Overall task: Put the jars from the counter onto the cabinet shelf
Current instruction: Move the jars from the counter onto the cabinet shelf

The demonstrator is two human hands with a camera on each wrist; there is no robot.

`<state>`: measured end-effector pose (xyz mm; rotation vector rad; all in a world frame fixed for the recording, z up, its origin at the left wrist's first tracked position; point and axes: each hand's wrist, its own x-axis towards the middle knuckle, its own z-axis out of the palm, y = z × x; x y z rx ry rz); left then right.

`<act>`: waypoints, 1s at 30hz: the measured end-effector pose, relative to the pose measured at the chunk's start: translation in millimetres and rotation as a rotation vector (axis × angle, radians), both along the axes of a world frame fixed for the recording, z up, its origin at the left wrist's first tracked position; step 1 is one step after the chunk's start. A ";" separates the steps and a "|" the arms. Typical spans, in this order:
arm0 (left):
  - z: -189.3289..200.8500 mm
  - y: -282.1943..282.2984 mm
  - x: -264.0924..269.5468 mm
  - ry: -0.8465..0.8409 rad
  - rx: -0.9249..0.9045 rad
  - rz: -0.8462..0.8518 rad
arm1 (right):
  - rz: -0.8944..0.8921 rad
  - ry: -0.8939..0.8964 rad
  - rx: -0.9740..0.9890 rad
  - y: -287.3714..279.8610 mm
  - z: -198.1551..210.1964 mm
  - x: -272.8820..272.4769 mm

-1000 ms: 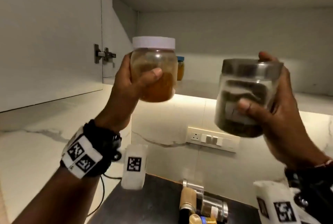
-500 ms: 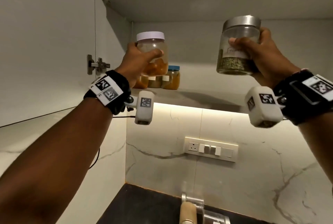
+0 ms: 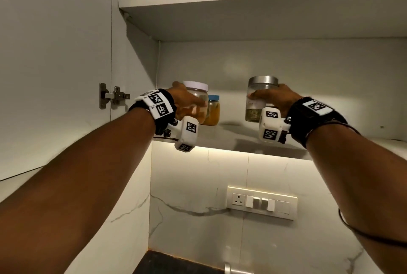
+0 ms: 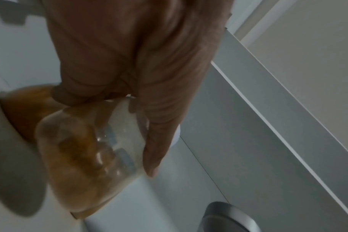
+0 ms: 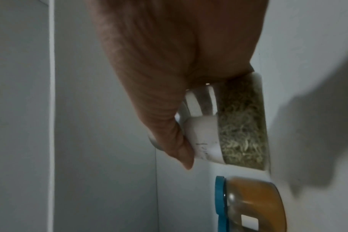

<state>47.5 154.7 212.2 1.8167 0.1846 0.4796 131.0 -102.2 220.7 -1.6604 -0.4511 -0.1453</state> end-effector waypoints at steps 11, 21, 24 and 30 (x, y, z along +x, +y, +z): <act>0.7 17.2 24.6 0.169 0.264 -0.056 | -0.187 0.030 -0.458 25.1 -8.0 31.5; 4.5 50.5 49.5 0.109 0.318 0.076 | -0.197 -0.028 -0.618 25.0 -16.1 97.2; 6.9 39.9 35.4 0.034 0.379 0.131 | -0.259 -0.051 -0.633 29.7 -11.5 60.8; 22.9 34.1 40.3 -0.088 0.876 0.279 | -0.296 -0.353 -0.795 35.5 12.1 45.3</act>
